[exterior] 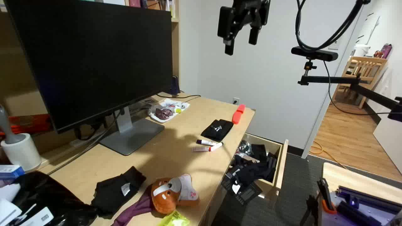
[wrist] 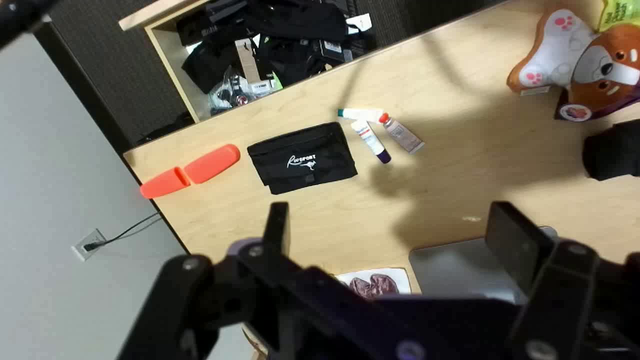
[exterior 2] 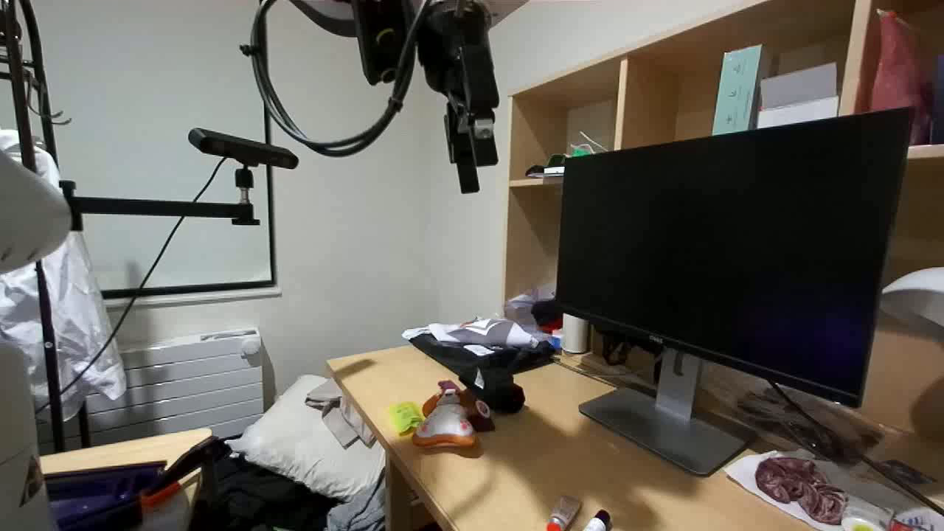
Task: Put the plush toy in the drawer
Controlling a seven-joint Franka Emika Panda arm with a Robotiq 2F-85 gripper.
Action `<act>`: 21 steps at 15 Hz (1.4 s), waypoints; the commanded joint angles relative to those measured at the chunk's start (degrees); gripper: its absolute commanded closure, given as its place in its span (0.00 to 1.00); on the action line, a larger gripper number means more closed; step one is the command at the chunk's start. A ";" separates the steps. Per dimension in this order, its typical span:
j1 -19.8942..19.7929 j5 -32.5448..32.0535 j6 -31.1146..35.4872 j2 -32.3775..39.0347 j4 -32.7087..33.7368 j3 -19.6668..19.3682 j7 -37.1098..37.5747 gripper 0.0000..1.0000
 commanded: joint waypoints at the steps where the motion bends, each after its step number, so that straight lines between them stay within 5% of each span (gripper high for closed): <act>1: 1.27 -0.52 -0.21 0.10 0.12 -1.07 0.41 0.00; 5: 1.94 0.18 -1.01 1.14 0.49 -1.34 -1.34 0.00; 12: 10.75 3.53 4.90 10.30 -3.94 -0.34 -11.66 0.00; 21: 16.02 -6.01 11.48 26.11 -4.66 2.94 -16.48 0.00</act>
